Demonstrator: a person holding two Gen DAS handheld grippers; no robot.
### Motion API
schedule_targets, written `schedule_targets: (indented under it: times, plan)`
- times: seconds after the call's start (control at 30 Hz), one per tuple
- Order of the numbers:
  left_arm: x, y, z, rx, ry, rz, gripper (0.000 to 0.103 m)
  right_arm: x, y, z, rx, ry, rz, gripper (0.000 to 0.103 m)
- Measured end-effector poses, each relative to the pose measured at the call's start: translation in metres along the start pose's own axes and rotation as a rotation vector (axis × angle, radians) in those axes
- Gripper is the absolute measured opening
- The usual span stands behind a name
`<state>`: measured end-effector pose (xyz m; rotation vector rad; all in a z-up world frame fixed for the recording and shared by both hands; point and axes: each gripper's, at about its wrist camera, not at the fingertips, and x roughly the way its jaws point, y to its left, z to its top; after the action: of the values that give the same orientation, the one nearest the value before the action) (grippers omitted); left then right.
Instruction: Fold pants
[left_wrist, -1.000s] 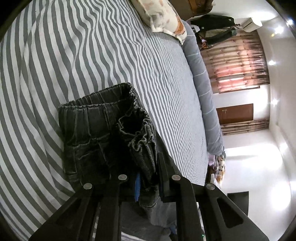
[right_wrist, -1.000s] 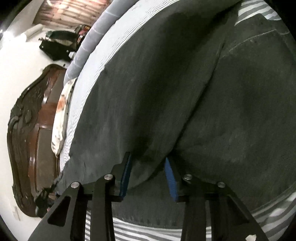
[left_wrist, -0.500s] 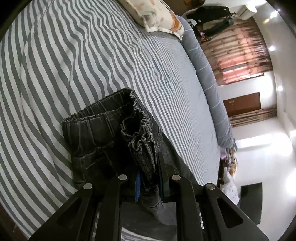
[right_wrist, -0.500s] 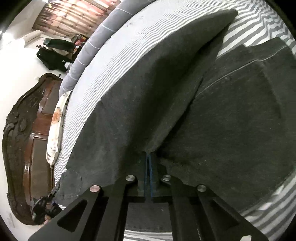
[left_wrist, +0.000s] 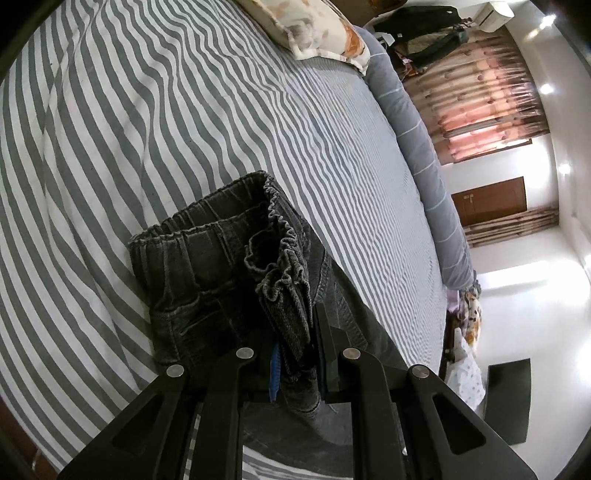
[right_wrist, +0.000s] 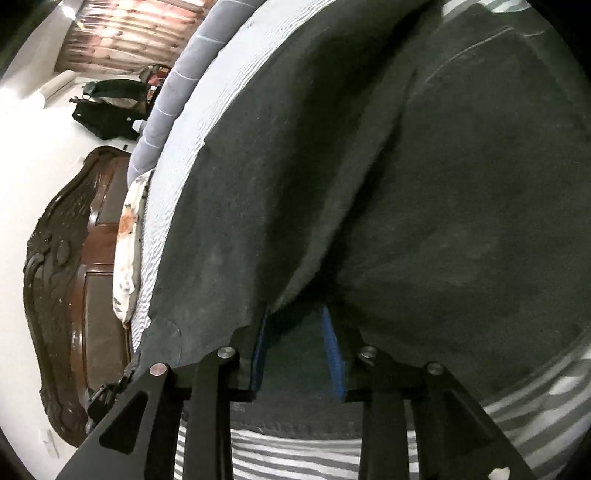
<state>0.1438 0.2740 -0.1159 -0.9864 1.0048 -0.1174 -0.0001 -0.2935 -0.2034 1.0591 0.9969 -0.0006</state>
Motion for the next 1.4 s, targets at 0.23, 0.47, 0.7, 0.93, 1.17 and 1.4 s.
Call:
schedule_targets:
  times: [0.23,0.47,0.7,0.93,1.17,1.4]
  plan:
    - [0.000,0.002,0.004,0.001,0.006,0.018,0.016,0.008,0.000,0.024,0.012,-0.049,-0.022,0.008]
    - [0.001,-0.006,0.008,0.049,0.013,0.049,0.016,-0.019,0.025,0.021,-0.115,-0.083,-0.064,0.004]
    - [0.000,-0.022,0.019,0.144,0.021,0.084,0.016,-0.048,0.043,-0.003,-0.188,-0.083,-0.091,0.004]
    - [0.002,-0.024,0.021,0.263,0.063,0.146,0.016,-0.047,0.039,-0.032,-0.224,-0.045,-0.146,0.004]
    - [0.010,0.001,0.016,0.314,0.103,0.228,0.016,-0.032,0.036,-0.047,-0.231,0.003,-0.189,0.004]
    - [0.025,-0.002,0.002,0.445,0.107,0.341,0.017,-0.009,0.018,-0.051,-0.184,0.069,-0.230,0.004]
